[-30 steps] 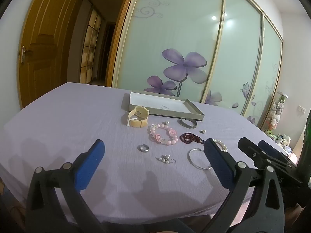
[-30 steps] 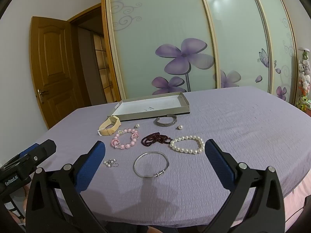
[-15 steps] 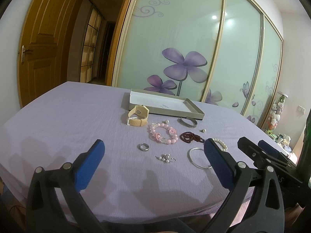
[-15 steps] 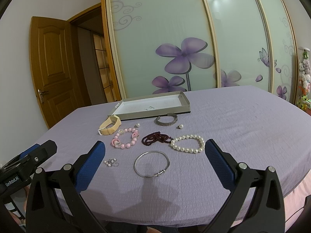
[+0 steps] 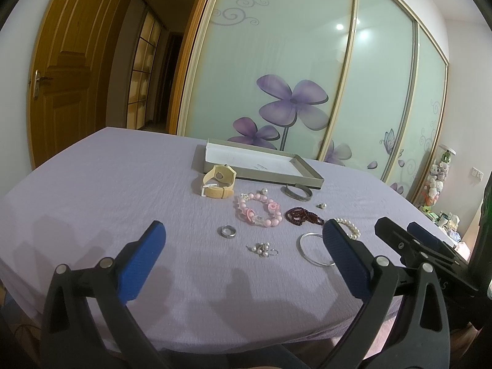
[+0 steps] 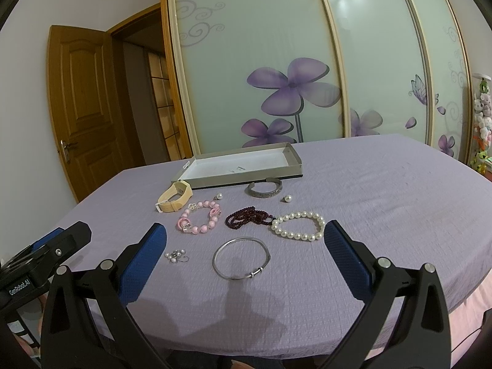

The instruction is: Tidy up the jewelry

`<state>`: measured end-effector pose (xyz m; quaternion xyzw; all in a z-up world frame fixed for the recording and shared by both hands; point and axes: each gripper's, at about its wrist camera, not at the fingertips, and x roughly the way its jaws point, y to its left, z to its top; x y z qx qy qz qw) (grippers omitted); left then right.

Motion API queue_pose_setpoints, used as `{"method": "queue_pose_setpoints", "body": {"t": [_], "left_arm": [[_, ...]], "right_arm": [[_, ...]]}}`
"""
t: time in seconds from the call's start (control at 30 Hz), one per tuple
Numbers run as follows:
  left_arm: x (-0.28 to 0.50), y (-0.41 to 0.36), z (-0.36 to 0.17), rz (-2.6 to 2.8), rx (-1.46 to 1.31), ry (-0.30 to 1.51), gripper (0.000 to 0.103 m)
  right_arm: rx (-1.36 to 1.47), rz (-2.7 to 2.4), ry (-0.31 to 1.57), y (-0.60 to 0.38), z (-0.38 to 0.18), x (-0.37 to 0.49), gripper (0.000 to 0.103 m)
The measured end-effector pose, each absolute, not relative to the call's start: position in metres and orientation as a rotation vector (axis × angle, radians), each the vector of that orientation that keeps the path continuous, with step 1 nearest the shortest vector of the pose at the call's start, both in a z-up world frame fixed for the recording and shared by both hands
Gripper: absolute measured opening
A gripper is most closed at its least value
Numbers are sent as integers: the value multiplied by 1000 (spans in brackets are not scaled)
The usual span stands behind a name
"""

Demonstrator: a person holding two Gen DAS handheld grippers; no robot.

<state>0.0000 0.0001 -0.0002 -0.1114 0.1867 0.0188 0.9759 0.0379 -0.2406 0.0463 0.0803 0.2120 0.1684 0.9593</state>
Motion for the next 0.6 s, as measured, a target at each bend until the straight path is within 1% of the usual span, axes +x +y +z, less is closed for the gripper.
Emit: {"method": "queue_pose_setpoints", "body": {"t": [0.6], "left_arm": [[0,1,0,39,-227,380,101]], "right_arm": [[163,342,431,-239,47,38,102]]}}
